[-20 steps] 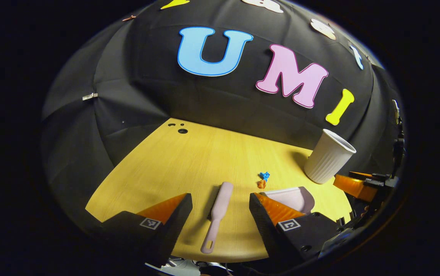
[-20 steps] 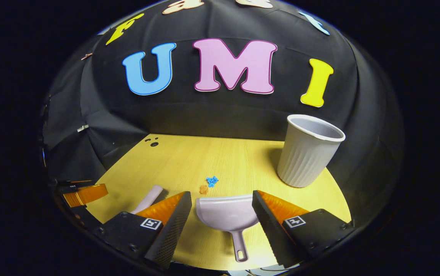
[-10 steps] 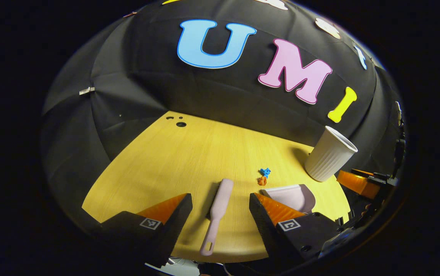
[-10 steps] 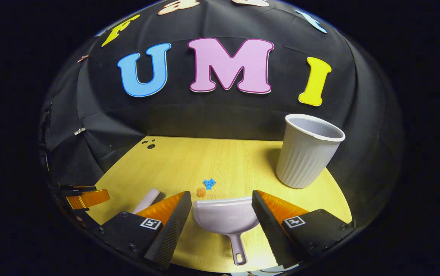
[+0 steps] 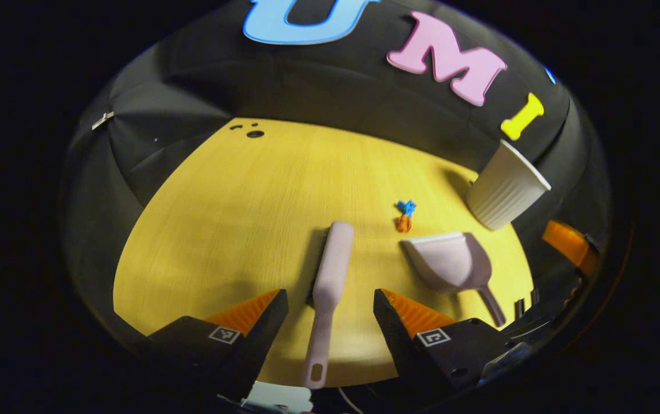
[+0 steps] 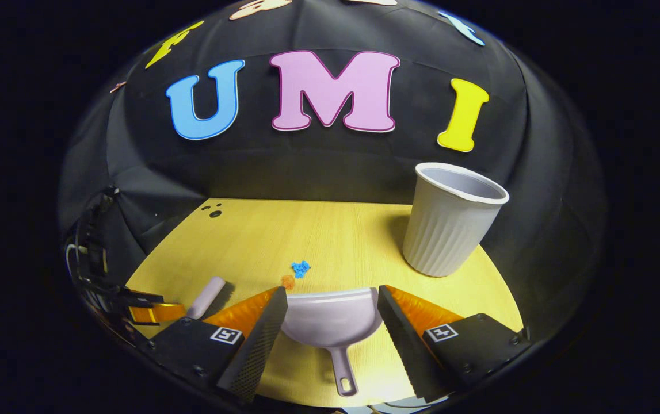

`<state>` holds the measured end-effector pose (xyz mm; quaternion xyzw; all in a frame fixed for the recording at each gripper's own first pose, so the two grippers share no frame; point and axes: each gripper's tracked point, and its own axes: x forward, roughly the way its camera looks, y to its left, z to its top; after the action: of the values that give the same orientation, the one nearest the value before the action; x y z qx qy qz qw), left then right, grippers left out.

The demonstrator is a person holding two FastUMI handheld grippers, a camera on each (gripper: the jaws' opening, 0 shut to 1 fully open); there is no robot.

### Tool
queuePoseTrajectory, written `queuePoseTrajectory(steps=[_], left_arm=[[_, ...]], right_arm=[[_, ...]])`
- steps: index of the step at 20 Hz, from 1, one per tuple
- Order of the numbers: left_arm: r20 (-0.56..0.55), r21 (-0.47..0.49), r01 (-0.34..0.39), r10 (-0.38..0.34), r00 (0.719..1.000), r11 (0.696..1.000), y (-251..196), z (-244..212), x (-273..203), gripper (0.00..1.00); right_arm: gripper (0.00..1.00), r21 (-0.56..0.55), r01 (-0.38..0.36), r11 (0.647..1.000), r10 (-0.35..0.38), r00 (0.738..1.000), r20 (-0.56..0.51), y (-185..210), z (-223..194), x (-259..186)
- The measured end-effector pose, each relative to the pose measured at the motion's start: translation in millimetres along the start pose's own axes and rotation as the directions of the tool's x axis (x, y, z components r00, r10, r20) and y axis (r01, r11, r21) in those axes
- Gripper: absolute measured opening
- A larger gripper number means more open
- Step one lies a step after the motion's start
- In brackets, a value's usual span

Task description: Pick up the small broom and dustpan from the desktop, sweep the trash into the dustpan with the broom, and then empty the trash into the garbage bin.

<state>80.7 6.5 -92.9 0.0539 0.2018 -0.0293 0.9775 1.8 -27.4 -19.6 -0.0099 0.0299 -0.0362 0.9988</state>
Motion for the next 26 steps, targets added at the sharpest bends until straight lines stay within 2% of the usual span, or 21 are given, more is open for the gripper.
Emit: queuePoseTrajectory(steps=[4,10,18,20,22,23,24,25,26], left_arm=[[-0.120,0.062,0.013,-0.006,0.993,0.998,-2,-16,26,0.95],[-0.258,0.112,-0.018,0.047,0.965,0.994,1,-32,58,0.94],[-0.307,0.121,-0.064,0.099,0.947,0.991,3,-43,73,0.92],[-0.299,0.142,-0.090,0.130,0.945,0.986,7,-44,74,0.89],[-0.310,0.167,-0.104,0.152,0.939,0.980,10,-50,74,0.82],[-0.289,0.172,-0.100,0.148,0.946,0.980,8,-45,74,0.76],[-0.290,0.175,-0.098,0.147,0.946,0.980,8,-48,75,0.77],[-0.279,0.178,-0.096,0.144,0.950,0.979,7,-46,77,0.70],[-0.269,0.180,-0.096,0.143,0.952,0.979,9,-45,78,0.69]], right_arm=[[0.99,-0.031,0.051,0.998,-0.051,0.999,-0.016,-18,-12,-11],[0.99,0.024,0.127,0.992,-0.127,0.992,-0.021,-47,-23,-27],[0.99,0.070,0.190,0.979,-0.188,0.981,-0.039,-70,-33,-40],[0.99,0.073,0.186,0.980,-0.183,0.982,-0.045,-70,-35,-39],[0.99,0.066,0.177,0.982,-0.174,0.984,-0.050,-68,-36,-37],[0.99,0.062,0.168,0.984,-0.165,0.985,-0.052,-66,-36,-35],[0.99,0.055,0.158,0.986,-0.155,0.986,-0.055,-63,-37,-33],[0.99,0.047,0.148,0.988,-0.145,0.988,-0.058,-61,-37,-31],[0.99,0.039,0.139,0.990,-0.136,0.989,-0.063,-58,-38,-29]])
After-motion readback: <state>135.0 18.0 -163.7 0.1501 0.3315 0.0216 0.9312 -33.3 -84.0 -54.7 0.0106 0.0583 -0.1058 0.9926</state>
